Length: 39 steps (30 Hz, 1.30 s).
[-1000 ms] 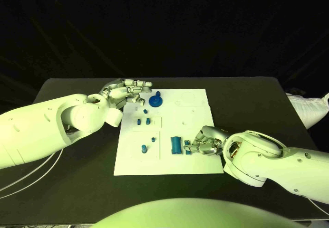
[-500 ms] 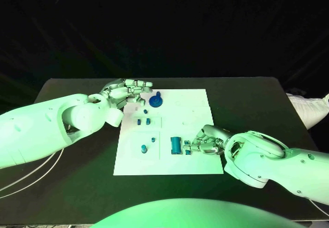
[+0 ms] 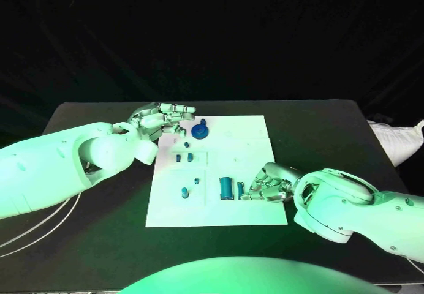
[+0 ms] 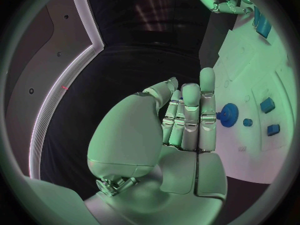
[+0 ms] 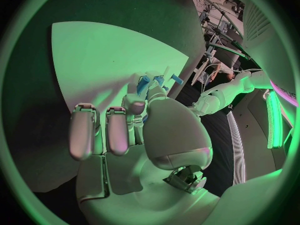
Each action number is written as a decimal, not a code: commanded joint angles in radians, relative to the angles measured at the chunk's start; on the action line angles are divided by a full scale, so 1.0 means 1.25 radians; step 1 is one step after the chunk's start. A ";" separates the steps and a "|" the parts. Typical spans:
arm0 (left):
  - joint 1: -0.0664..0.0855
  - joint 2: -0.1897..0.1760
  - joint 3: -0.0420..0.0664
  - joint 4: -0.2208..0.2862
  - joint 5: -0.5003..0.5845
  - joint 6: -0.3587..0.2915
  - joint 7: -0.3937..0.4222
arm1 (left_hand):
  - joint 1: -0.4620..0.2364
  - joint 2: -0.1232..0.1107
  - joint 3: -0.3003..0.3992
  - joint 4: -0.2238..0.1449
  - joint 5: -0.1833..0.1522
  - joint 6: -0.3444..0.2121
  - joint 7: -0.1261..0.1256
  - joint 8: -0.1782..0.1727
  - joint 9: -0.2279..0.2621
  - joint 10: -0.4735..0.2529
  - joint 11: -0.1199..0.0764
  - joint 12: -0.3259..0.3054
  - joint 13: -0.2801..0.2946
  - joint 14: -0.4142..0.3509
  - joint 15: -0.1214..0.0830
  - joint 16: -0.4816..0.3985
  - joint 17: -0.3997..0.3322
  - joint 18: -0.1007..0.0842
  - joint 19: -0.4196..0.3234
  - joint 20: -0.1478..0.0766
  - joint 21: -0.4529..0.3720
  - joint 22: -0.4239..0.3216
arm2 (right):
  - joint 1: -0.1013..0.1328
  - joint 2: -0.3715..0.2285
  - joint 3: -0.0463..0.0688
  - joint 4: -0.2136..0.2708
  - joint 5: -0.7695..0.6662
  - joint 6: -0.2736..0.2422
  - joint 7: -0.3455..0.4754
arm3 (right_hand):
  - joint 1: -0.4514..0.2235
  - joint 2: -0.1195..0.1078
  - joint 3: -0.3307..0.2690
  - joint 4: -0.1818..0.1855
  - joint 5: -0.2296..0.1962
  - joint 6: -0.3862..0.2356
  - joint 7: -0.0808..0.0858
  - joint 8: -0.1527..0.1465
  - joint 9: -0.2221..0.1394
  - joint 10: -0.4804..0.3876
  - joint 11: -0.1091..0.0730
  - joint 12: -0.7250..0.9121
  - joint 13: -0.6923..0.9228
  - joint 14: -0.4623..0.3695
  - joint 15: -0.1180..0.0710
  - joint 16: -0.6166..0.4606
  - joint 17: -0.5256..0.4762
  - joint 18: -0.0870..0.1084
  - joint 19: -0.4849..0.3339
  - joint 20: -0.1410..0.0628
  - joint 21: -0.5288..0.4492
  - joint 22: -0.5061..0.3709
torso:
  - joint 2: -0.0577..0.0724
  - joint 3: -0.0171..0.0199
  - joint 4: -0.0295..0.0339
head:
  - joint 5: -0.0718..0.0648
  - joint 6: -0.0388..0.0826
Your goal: Assemble the parts on the task board
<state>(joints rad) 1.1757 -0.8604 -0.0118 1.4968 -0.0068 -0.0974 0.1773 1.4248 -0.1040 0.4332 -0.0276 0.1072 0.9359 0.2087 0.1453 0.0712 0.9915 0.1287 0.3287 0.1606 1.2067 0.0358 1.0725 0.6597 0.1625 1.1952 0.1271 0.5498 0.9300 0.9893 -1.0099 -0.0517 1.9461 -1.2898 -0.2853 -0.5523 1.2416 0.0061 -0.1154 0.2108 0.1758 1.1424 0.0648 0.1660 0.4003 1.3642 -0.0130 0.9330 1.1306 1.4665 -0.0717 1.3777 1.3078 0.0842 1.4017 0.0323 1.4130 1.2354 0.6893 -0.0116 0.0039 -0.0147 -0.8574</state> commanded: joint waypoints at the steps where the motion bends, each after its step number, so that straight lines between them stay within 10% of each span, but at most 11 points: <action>1: 0.000 0.002 0.000 0.000 -0.002 0.017 0.006 | 0.000 0.001 0.000 -0.005 0.003 -0.005 -0.002 0.004 0.001 -0.009 0.000 0.002 -0.001 -0.005 0.000 0.003 -0.004 0.016 -0.001 0.002 -0.003 0.001 | 0.000 0.002 0.000 0.000 -0.005 0.037 0.009 | 0.012 0.000 0.001 -0.006 -0.005 -0.007 0.001 -0.003 0.001 -0.002 0.003 -0.002 0.002 0.050 -0.003 -0.004 0.030 -0.009 -0.005 0.002 -0.003 0.000 | 0.000 -0.0014 0.0009 | -0.001 0.000; 31: 0.000 0.004 0.000 -0.004 -0.002 0.021 0.003 | 0.000 0.002 0.000 -0.005 0.003 -0.004 -0.002 0.005 0.001 -0.010 0.001 0.003 -0.001 -0.006 0.000 0.003 -0.004 0.016 -0.002 0.002 -0.003 0.001 | 0.000 0.035 0.000 -0.049 -0.026 0.040 -0.015 | 0.036 0.032 -0.004 -0.022 0.002 -0.005 -0.002 -0.002 0.008 0.004 0.000 0.007 0.011 0.051 -0.005 0.001 0.036 -0.010 0.001 0.001 0.001 0.009 | 0.000 -0.0005 -0.0007 | -0.001 -0.001; 39: 0.000 0.005 0.000 -0.005 -0.002 0.013 0.009 | 0.000 0.002 0.000 -0.005 0.003 -0.004 -0.002 0.005 0.001 -0.010 0.001 0.003 -0.001 -0.006 0.000 0.003 -0.004 0.016 -0.002 0.002 -0.003 0.001 | 0.011 0.019 0.000 -0.058 0.120 -0.019 0.143 | 0.022 0.027 -0.029 -0.016 0.005 -0.037 0.013 -0.020 0.005 -0.045 0.012 -0.096 -0.054 0.035 0.004 -0.059 -0.026 0.004 -0.040 0.006 -0.039 -0.063 | -0.003 -0.0038 0.0014 | -0.007 0.005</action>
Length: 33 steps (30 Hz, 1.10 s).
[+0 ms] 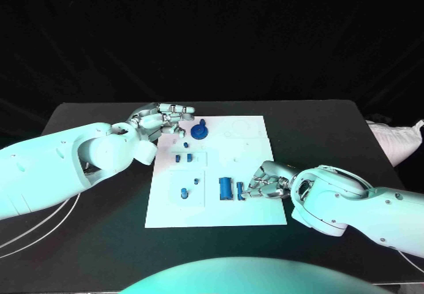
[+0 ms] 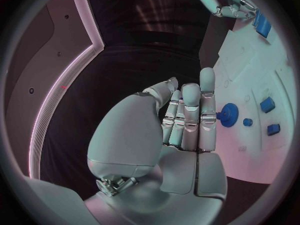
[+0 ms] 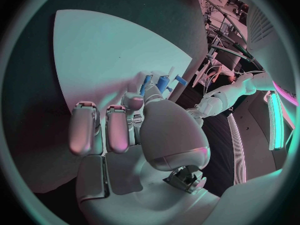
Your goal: Assemble the parts on the task board
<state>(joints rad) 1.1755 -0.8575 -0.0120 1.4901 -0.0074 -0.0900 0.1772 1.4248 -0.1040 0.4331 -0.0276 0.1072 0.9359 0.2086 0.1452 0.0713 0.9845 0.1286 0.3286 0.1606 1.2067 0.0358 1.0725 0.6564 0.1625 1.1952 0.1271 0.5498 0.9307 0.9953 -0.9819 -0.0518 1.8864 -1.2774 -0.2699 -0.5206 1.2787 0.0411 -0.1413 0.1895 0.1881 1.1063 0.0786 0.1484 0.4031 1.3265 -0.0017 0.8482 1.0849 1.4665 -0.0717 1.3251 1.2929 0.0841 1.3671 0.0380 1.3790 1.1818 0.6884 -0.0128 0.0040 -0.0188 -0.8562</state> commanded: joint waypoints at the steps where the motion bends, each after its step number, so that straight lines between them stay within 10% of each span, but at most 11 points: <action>1: 0.000 0.003 0.000 0.000 0.000 0.003 0.012 | 0.000 0.002 0.000 -0.005 0.003 -0.004 -0.001 0.005 0.001 -0.005 0.001 0.003 -0.001 -0.006 0.000 0.003 -0.001 0.016 -0.002 0.002 -0.003 0.001 | 0.011 -0.004 0.000 -0.018 0.151 -0.036 0.151 | -0.005 0.000 -0.012 0.000 -0.008 -0.012 0.004 -0.008 0.003 -0.020 0.005 -0.036 -0.024 0.033 0.006 -0.024 -0.020 0.006 -0.016 0.004 -0.017 -0.027 | -0.003 -0.0032 0.0011 | -0.005 0.007; 8: -0.002 0.015 0.000 -0.012 0.018 -0.030 0.051 | -0.007 0.004 -0.002 -0.001 0.002 -0.001 -0.002 0.011 0.003 -0.003 0.000 0.011 0.000 -0.008 0.001 0.004 -0.003 0.015 -0.004 0.003 -0.004 0.001 | 0.060 -0.007 0.000 -0.096 0.431 -0.079 0.384 | 0.045 0.013 -0.016 -0.033 0.004 -0.049 0.019 -0.026 0.000 -0.080 0.018 -0.144 -0.098 0.012 0.016 -0.112 -0.103 0.024 -0.064 0.014 -0.079 -0.122 | -0.019 -0.0063 0.0030 | -0.013 0.030; 12: -0.015 0.026 -0.001 -0.029 0.036 -0.058 0.072 | -0.022 0.000 -0.012 0.008 0.001 0.002 -0.007 0.018 0.004 -0.002 -0.003 0.020 0.001 -0.029 0.002 -0.014 -0.034 0.015 -0.013 0.005 -0.009 -0.001 | 0.091 0.010 0.000 -0.170 0.611 -0.084 0.502 | 0.097 0.031 -0.013 -0.066 0.004 -0.078 0.036 -0.044 -0.005 -0.160 0.033 -0.271 -0.197 -0.071 0.029 -0.391 -0.346 0.073 -0.207 0.024 -0.281 -0.401 | -0.038 -0.0102 0.0026 | -0.021 0.054; 18: -0.032 0.049 -0.001 -0.069 0.059 -0.088 0.096 | -0.048 -0.007 -0.048 0.035 0.001 0.001 -0.015 0.033 0.005 -0.013 0.001 0.034 -0.003 -0.196 0.016 -0.190 -0.152 0.010 -0.158 0.021 -0.125 -0.067 | 0.116 0.068 0.000 -0.301 0.802 -0.037 0.606 | 0.155 0.053 -0.003 -0.086 -0.015 -0.110 0.068 -0.068 -0.030 -0.230 0.074 -0.459 -0.391 -0.209 0.073 -0.707 -0.541 0.075 -0.299 0.068 -0.515 -0.572 | -0.063 -0.0159 -0.0018 | -0.023 0.090; 24: -0.041 0.081 -0.001 -0.119 0.077 -0.109 0.124 | -0.034 -0.001 -0.041 0.054 0.002 -0.009 -0.006 0.026 -0.001 -0.014 0.022 -0.021 -0.050 -0.231 0.057 -0.465 -0.294 0.008 -0.274 0.066 -0.280 -0.200 | 0.123 0.139 0.002 -0.433 0.909 0.011 0.676 | 0.203 0.069 0.024 -0.117 -0.029 -0.113 0.069 -0.066 -0.086 -0.217 0.096 -0.577 -0.622 -0.298 0.128 -0.942 -0.731 0.078 -0.336 0.128 -0.761 -0.740 | -0.076 -0.0186 -0.0015 | -0.021 0.120; 28: -0.043 0.103 -0.001 -0.152 0.084 -0.128 0.148 | -0.025 0.001 -0.041 0.061 0.003 0.004 -0.008 0.016 -0.001 -0.004 0.025 -0.069 -0.078 -0.224 0.075 -0.582 -0.351 0.016 -0.301 0.093 -0.345 -0.279 | 0.124 0.169 0.005 -0.489 0.939 0.038 0.699 | 0.168 0.056 0.006 -0.125 -0.047 -0.151 0.066 -0.069 -0.131 -0.241 0.126 -0.612 -0.706 -0.323 0.158 -1.008 -0.812 0.082 -0.330 0.145 -0.845 -0.801 | -0.083 -0.0171 0.0026 | -0.020 0.137; 32: -0.046 0.119 -0.001 -0.179 0.087 -0.143 0.169 | -0.014 0.006 -0.042 0.061 0.003 0.013 -0.008 0.004 -0.002 0.010 0.028 -0.108 -0.079 -0.203 0.080 -0.649 -0.386 0.018 -0.282 0.098 -0.367 -0.330 | 0.123 0.190 0.006 -0.524 0.947 0.053 0.713 | 0.153 0.070 0.003 -0.157 -0.045 -0.143 0.074 -0.069 -0.173 -0.227 0.126 -0.621 -0.768 -0.288 0.148 -1.011 -0.883 0.078 -0.279 0.145 -0.895 -0.843 | -0.089 -0.0132 0.0031 | -0.016 0.149; 33: -0.045 0.115 -0.001 -0.172 0.068 -0.112 0.117 | -0.357 0.083 -0.133 0.022 -0.026 -0.218 -0.056 -0.030 -0.057 -0.232 -0.012 -0.151 -0.128 -0.435 0.049 -0.707 -0.425 -0.029 -0.487 0.039 -0.440 -0.450 | 0.124 0.184 0.005 -0.517 0.894 0.001 0.656 | -0.197 0.037 0.036 -0.152 -0.076 -0.368 0.030 -0.119 -0.214 -0.481 0.090 -0.679 -0.792 -0.558 0.122 -1.060 -0.922 0.032 -0.529 0.093 -0.953 -0.870 | -0.082 -0.0165 0.0015 | -0.018 0.140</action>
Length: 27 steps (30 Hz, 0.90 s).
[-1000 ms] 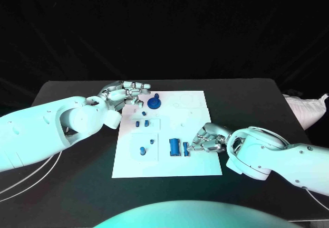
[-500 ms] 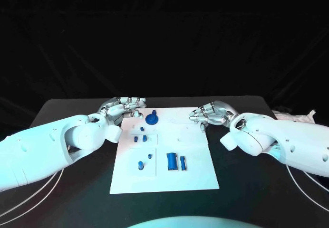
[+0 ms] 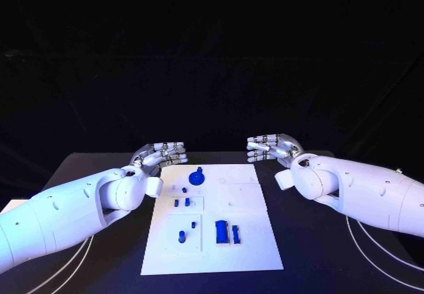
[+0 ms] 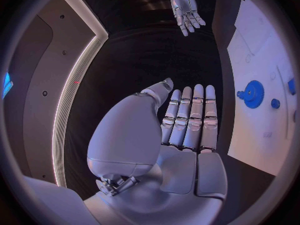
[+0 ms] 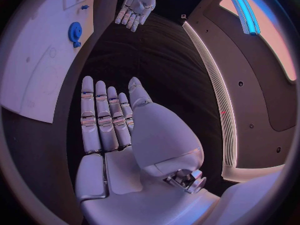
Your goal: Assemble the parts on the task board
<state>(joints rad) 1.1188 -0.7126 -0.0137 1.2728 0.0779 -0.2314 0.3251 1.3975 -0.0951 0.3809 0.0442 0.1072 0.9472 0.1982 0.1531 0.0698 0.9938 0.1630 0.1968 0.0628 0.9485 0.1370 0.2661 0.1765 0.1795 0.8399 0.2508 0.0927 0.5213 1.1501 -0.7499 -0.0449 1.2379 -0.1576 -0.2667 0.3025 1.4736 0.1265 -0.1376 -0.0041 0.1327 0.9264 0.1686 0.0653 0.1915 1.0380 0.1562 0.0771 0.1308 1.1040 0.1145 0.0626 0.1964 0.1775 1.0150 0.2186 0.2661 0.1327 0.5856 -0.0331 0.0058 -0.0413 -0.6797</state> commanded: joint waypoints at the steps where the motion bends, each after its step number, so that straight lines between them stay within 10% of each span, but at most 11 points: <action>1: 0.000 -0.001 0.000 0.002 -0.001 0.000 -0.001 | -0.336 0.076 -0.092 -0.035 -0.026 -0.228 -0.048 -0.038 -0.056 -0.239 -0.039 -0.051 -0.050 -0.228 -0.034 -0.070 -0.046 -0.043 -0.202 -0.061 -0.074 -0.131 | 0.000 -0.001 0.000 0.003 -0.002 -0.002 -0.002 | -0.361 -0.029 0.033 0.003 -0.032 -0.224 -0.039 -0.052 -0.049 -0.250 -0.040 -0.062 -0.036 -0.265 -0.029 -0.050 -0.052 -0.043 -0.242 -0.054 -0.067 -0.035 | 0.000 -0.0001 0.0000 | 0.000 -0.001; 3: -0.001 -0.002 0.000 0.006 -0.002 -0.006 0.001 | -0.382 0.076 -0.106 -0.035 -0.026 -0.260 -0.055 -0.045 -0.056 -0.274 -0.045 -0.059 -0.050 -0.260 -0.039 -0.082 -0.053 -0.043 -0.230 -0.070 -0.074 -0.151 | -0.001 -0.002 0.001 0.007 0.000 -0.009 0.001 | -0.406 -0.033 0.036 0.003 -0.036 -0.250 -0.042 -0.052 -0.056 -0.279 -0.044 -0.062 -0.042 -0.294 -0.033 -0.050 -0.060 -0.043 -0.269 -0.061 -0.076 -0.040 | -0.001 0.0012 -0.0003 | 0.002 0.003; 4: -0.002 -0.003 0.000 0.011 -0.003 -0.015 0.004 | -0.421 0.076 -0.116 -0.035 -0.086 -0.286 -0.059 -0.049 -0.056 -0.301 -0.049 -0.065 -0.050 -0.285 -0.042 -0.089 -0.058 -0.044 -0.253 -0.077 -0.074 -0.166 | -0.003 -0.002 0.001 0.013 0.003 -0.018 0.005 | -0.455 -0.037 0.040 0.003 -0.040 -0.281 -0.048 -0.052 -0.063 -0.314 -0.049 -0.062 -0.046 -0.331 -0.092 -0.050 -0.066 -0.044 -0.303 -0.069 -0.085 -0.044 | -0.004 0.0031 -0.0006 | 0.004 0.007; 11: -0.013 -0.014 0.003 0.060 -0.016 -0.105 0.037 | -0.586 0.076 -0.161 -0.035 -0.086 -0.397 -0.083 -0.122 -0.056 -0.417 -0.068 -0.086 -0.050 -0.397 -0.110 -0.118 -0.078 -0.066 -0.352 -0.106 -0.074 -0.225 | -0.021 -0.007 0.009 0.072 0.032 -0.107 0.044 | -0.624 -0.101 0.110 0.003 -0.106 -0.389 -0.068 -0.052 -0.084 -0.435 -0.067 -0.062 -0.105 -0.460 -0.092 -0.050 -0.088 -0.065 -0.422 -0.093 -0.115 -0.106 | -0.024 0.0195 -0.0035 | 0.024 0.047; 12: -0.017 -0.018 0.003 0.076 -0.020 -0.135 0.048 | -0.620 0.076 -0.170 -0.035 -0.086 -0.421 -0.088 -0.122 -0.056 -0.442 -0.072 -0.091 -0.050 -0.420 -0.110 -0.124 -0.082 -0.066 -0.373 -0.112 -0.074 -0.237 | -0.027 -0.009 0.012 0.091 0.041 -0.137 0.058 | -0.661 -0.101 0.110 0.003 -0.106 -0.412 -0.073 -0.052 -0.089 -0.461 -0.125 -0.062 -0.105 -0.488 -0.092 -0.050 -0.092 -0.065 -0.448 -0.099 -0.122 -0.106 | -0.028 0.0224 -0.0040 | 0.028 0.054; 14: -0.023 -0.023 0.005 0.100 -0.026 -0.179 0.064 | -0.658 0.076 -0.181 -0.035 -0.086 -0.447 -0.094 -0.122 -0.056 -0.469 -0.130 -0.096 -0.050 -0.446 -0.110 -0.131 -0.141 -0.074 -0.395 -0.119 -0.074 -0.251 | -0.036 -0.012 0.016 0.121 0.055 -0.182 0.077 | -0.701 -0.101 0.110 0.003 -0.106 -0.438 -0.077 -0.052 -0.093 -0.489 -0.125 -0.062 -0.105 -0.518 -0.092 -0.050 -0.097 -0.073 -0.476 -0.105 -0.128 -0.106 | -0.031 0.0250 -0.0044 | 0.031 0.060; 15: -0.026 -0.026 0.005 0.115 -0.030 -0.206 0.074 | -0.677 0.076 -0.186 -0.035 -0.086 -0.460 -0.096 -0.122 -0.056 -0.482 -0.130 -0.099 -0.050 -0.459 -0.110 -0.135 -0.141 -0.074 -0.407 -0.123 -0.074 -0.258 | -0.041 -0.013 0.018 0.138 0.064 -0.208 0.089 | -0.714 -0.101 0.110 0.003 -0.106 -0.446 -0.135 -0.052 -0.095 -0.499 -0.125 -0.062 -0.105 -0.528 -0.092 -0.050 -0.099 -0.073 -0.485 -0.107 -0.131 -0.106 | -0.032 0.0259 -0.0046 | 0.032 0.062; 19: -0.038 -0.038 0.008 0.166 -0.044 -0.299 0.108 | -0.738 0.076 -0.202 -0.035 -0.086 -0.501 -0.159 -0.122 -0.056 -0.526 -0.130 -0.157 -0.050 -0.501 -0.110 -0.146 -0.141 -0.083 -0.443 -0.133 -0.074 -0.280 | -0.059 -0.018 0.026 0.195 0.092 -0.295 0.127 | -0.785 -0.101 0.110 0.003 -0.106 -0.491 -0.135 -0.052 -0.153 -0.549 -0.125 -0.062 -0.105 -0.583 -0.092 -0.050 -0.157 -0.082 -0.535 -0.117 -0.143 -0.106 | -0.033 0.0265 -0.0047 | 0.033 0.064; 20: -0.042 -0.041 0.008 0.182 -0.048 -0.328 0.118 | -0.760 0.076 -0.208 -0.035 -0.086 -0.515 -0.159 -0.122 -0.056 -0.541 -0.130 -0.157 -0.050 -0.515 -0.110 -0.149 -0.141 -0.083 -0.456 -0.137 -0.074 -0.288 | -0.064 -0.019 0.029 0.212 0.100 -0.321 0.138 | -0.806 -0.101 0.110 0.003 -0.106 -0.504 -0.135 -0.052 -0.153 -0.564 -0.125 -0.062 -0.105 -0.599 -0.092 -0.050 -0.157 -0.082 -0.550 -0.175 -0.147 -0.106 | -0.033 0.0265 -0.0047 | 0.033 0.064; 23: -0.048 -0.047 0.010 0.207 -0.054 -0.375 0.136 | -0.800 0.076 -0.219 -0.035 -0.086 -0.543 -0.159 -0.122 -0.056 -0.569 -0.130 -0.157 -0.050 -0.542 -0.110 -0.156 -0.141 -0.144 -0.481 -0.145 -0.074 -0.302 | -0.072 -0.022 0.032 0.239 0.113 -0.362 0.156 | -0.847 -0.101 0.110 0.003 -0.106 -0.531 -0.135 -0.052 -0.153 -0.594 -0.125 -0.062 -0.105 -0.630 -0.092 -0.050 -0.157 -0.142 -0.579 -0.175 -0.154 -0.106 | -0.033 0.0265 -0.0047 | 0.033 0.064; 27: -0.053 -0.052 0.011 0.231 -0.061 -0.419 0.151 | -0.852 0.076 -0.233 -0.035 -0.086 -0.578 -0.159 -0.122 -0.056 -0.606 -0.130 -0.157 -0.050 -0.578 -0.110 -0.213 -0.141 -0.144 -0.510 -0.201 -0.074 -0.321 | -0.079 -0.024 0.035 0.262 0.124 -0.397 0.171 | -0.902 -0.101 0.110 0.003 -0.106 -0.565 -0.135 -0.052 -0.153 -0.633 -0.125 -0.062 -0.105 -0.672 -0.092 -0.050 -0.157 -0.142 -0.617 -0.175 -0.213 -0.106 | -0.033 0.0265 -0.0047 | 0.033 0.064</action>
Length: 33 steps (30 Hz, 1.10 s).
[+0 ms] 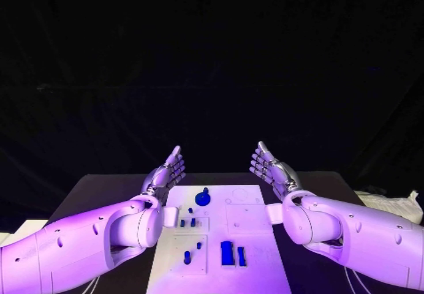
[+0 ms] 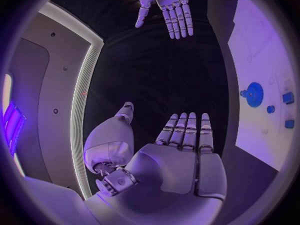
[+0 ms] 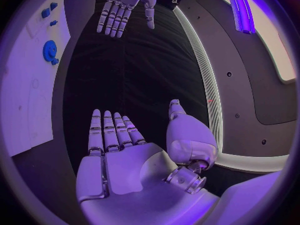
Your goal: Assemble the parts on the task board
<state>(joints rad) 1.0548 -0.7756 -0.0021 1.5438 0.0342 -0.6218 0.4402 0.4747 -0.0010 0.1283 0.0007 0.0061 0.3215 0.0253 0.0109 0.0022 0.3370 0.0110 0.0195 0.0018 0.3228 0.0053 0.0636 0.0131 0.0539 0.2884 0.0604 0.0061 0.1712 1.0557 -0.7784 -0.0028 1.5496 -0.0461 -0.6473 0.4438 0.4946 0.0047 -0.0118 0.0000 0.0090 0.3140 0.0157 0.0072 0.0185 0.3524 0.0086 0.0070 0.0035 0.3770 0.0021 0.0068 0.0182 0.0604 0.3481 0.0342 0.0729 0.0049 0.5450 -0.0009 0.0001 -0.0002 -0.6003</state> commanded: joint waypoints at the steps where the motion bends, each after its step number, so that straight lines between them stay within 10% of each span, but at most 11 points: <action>1: -0.003 -0.003 0.002 0.017 -0.026 -0.112 0.061 | -0.124 0.001 -0.034 -0.001 -0.005 -0.084 -0.020 -0.009 -0.002 -0.088 -0.009 -0.016 -0.001 -0.085 -0.004 -0.051 -0.010 -0.043 -0.075 -0.048 -0.005 -0.045 | -0.004 -0.001 0.002 0.015 0.036 -0.096 0.060 | -0.129 -0.004 0.009 0.000 -0.007 -0.082 -0.013 -0.006 -0.015 -0.092 -0.007 -0.006 -0.003 -0.099 -0.002 -0.005 -0.015 -0.048 -0.092 -0.027 -0.058 -0.004 | -0.001 0.0007 -0.0001 | 0.000 0.000; 33: -0.004 -0.004 0.002 0.021 -0.027 -0.119 0.064 | -0.380 0.001 -0.103 -0.001 -0.005 -0.257 -0.020 -0.009 -0.002 -0.270 -0.009 -0.016 -0.001 -0.258 -0.004 -0.051 -0.010 -0.043 -0.231 -0.048 -0.005 -0.137 | -0.005 -0.001 0.002 0.016 0.037 -0.098 0.061 | -0.396 -0.004 0.009 0.000 -0.007 -0.251 -0.013 -0.006 -0.015 -0.282 -0.007 -0.006 -0.003 -0.302 -0.002 -0.005 -0.015 -0.048 -0.279 -0.027 -0.058 -0.004 | -0.001 0.0007 -0.0001 | 0.000 0.000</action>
<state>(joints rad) 1.0499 -0.7809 -0.0011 1.5674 0.0111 -0.7663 0.5009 0.0074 0.0003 0.0030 -0.0004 0.0062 0.0052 -0.0003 0.0032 0.0012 0.0053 -0.0001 0.0033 0.0014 0.0053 0.0000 0.0035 0.0013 0.0149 0.0036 0.0003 0.0063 0.0009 1.0504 -0.7804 -0.0005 1.5684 0.0051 -0.7719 0.5045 0.0073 0.0006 -0.0064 0.0001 0.0053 0.0036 -0.0003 0.0035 0.0012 0.0049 -0.0005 0.0035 0.0013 0.0051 -0.0002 0.0068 0.0012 0.0060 0.0047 0.0002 0.0035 0.0016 0.5442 0.0000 0.0000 0.0000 -0.5999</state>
